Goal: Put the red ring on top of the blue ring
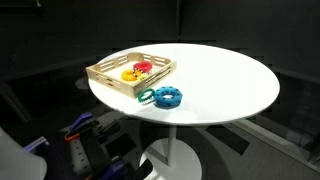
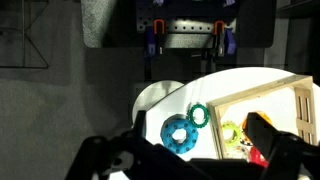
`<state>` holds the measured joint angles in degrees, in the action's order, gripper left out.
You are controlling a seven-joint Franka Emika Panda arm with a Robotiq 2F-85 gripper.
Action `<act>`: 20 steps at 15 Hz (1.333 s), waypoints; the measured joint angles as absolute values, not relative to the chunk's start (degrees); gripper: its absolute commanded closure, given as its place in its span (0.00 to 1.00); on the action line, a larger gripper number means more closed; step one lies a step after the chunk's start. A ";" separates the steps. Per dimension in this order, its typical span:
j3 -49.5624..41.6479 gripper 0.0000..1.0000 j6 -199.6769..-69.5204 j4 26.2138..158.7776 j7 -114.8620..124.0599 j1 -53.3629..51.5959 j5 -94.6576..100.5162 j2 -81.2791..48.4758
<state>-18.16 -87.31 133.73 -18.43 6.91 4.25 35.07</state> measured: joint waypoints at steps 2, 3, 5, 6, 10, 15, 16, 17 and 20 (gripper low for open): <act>-18.17 0.00 -87.31 133.70 -18.43 6.91 4.25 35.12; -18.17 0.00 -87.31 133.69 -18.43 6.91 4.25 35.12; -18.14 0.00 -87.31 133.73 -18.43 6.91 4.25 35.10; -18.10 0.00 -87.31 133.78 -18.42 6.91 4.25 35.04; -16.58 0.00 -88.58 133.80 -17.89 6.88 4.06 34.01; -12.02 0.00 -92.00 133.68 -15.30 5.84 3.17 31.69; -11.12 0.00 -92.64 133.62 -14.58 5.46 2.85 31.33; -10.16 0.00 -93.29 133.55 -13.72 5.07 2.54 31.01; -7.54 0.00 -95.33 133.37 -11.17 3.75 1.57 30.21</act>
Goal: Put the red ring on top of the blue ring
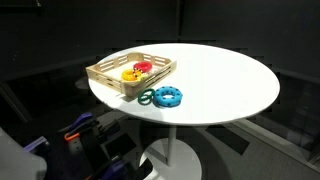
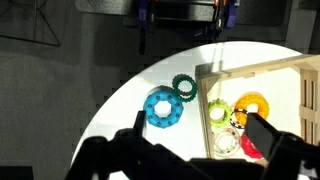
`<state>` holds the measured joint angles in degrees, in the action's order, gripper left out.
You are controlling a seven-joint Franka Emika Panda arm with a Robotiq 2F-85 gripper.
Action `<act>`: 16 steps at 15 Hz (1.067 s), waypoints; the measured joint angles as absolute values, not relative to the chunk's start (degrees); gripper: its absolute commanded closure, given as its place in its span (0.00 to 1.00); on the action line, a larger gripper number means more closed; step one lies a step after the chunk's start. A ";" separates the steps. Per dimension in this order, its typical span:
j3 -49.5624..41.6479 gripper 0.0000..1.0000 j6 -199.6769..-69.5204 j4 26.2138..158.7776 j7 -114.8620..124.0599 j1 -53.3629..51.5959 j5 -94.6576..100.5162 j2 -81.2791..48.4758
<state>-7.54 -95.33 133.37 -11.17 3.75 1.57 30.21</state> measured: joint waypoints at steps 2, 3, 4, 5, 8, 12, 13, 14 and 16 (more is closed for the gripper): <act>-6.03 0.00 -96.76 133.38 -9.43 2.95 0.93 29.56; -5.32 0.00 -97.54 133.39 -8.57 2.59 0.64 29.17; -4.61 0.00 -98.48 133.45 -7.78 2.28 0.39 28.76; -3.92 0.00 -99.60 133.58 -6.90 1.97 0.19 28.31; -1.63 0.00 -104.05 134.61 -3.87 1.17 0.18 27.07; 1.49 0.00 -110.96 137.87 0.32 0.66 0.19 25.89; 2.06 0.00 -111.77 138.51 1.06 0.60 0.19 25.56; 2.22 0.00 -111.95 138.76 1.15 0.48 0.19 25.29; 2.20 0.00 -111.95 138.78 1.15 0.44 0.19 25.20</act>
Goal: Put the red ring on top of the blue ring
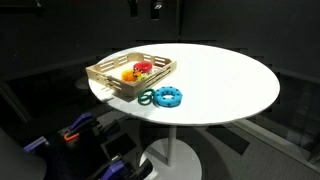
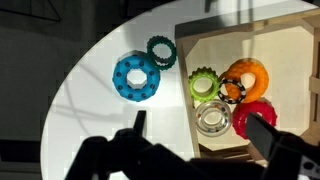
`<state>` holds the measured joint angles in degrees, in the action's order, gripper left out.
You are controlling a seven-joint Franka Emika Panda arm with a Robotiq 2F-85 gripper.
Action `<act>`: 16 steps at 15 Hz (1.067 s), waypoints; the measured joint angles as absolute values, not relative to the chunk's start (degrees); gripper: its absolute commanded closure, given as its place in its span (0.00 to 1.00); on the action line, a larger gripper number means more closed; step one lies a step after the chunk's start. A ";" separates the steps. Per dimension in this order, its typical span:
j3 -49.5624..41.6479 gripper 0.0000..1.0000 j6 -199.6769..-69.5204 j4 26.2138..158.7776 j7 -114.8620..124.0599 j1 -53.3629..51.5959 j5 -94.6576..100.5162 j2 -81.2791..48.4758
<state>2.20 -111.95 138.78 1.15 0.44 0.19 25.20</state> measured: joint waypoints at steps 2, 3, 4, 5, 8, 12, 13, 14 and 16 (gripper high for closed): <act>2.05 0.00 -111.95 138.78 1.15 0.44 0.19 25.20; 2.03 0.00 -111.95 138.78 1.14 0.44 0.19 25.20; 2.03 0.00 -111.95 138.78 1.14 0.44 0.19 25.20; 2.03 0.00 -111.95 138.80 1.14 0.44 0.19 25.19; 2.22 0.00 -112.94 138.89 1.14 -0.20 0.19 24.83; 3.58 0.00 -117.67 138.94 1.14 -2.30 0.19 22.66; 3.98 0.00 -119.07 138.97 1.14 -2.75 0.19 21.88; 4.32 0.00 -120.44 139.05 1.14 -3.22 0.19 21.06; 4.83 0.00 -122.66 139.39 1.11 -4.32 0.19 19.23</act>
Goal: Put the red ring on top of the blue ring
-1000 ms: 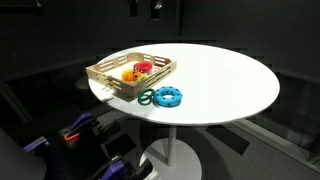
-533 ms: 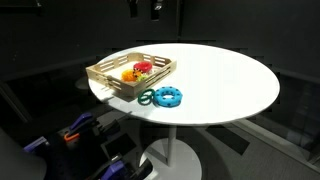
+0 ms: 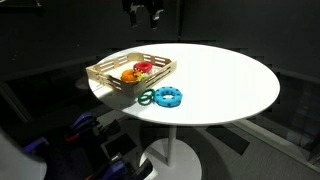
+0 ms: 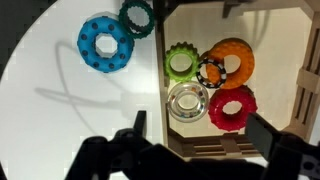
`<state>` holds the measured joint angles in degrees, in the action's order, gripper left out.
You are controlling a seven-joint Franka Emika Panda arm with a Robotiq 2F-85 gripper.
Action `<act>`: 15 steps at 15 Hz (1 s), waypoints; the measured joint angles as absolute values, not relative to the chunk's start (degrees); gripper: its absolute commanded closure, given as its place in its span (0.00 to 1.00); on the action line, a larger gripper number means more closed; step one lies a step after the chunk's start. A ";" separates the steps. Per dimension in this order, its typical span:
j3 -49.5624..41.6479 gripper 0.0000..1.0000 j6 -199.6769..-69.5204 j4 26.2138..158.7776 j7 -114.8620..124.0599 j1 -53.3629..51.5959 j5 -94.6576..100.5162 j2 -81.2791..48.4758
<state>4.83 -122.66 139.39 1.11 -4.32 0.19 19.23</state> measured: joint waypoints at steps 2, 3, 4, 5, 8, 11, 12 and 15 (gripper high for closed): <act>5.32 0.00 -124.09 139.97 1.07 -5.46 0.19 17.53; 5.65 0.00 -124.80 140.33 1.06 -6.00 0.19 16.78; 5.99 0.00 -125.51 140.70 1.05 -6.53 0.19 16.12; 6.40 0.00 -126.32 141.06 1.03 -7.09 0.19 15.49; 7.54 0.00 -128.56 141.52 0.70 -8.86 0.18 13.60; 8.28 0.00 -130.58 141.59 -0.10 -10.25 0.18 11.84; 8.36 0.00 -130.65 141.59 -0.09 -10.38 0.18 11.51; 8.37 0.00 -130.65 141.59 -0.09 -10.34 0.18 11.39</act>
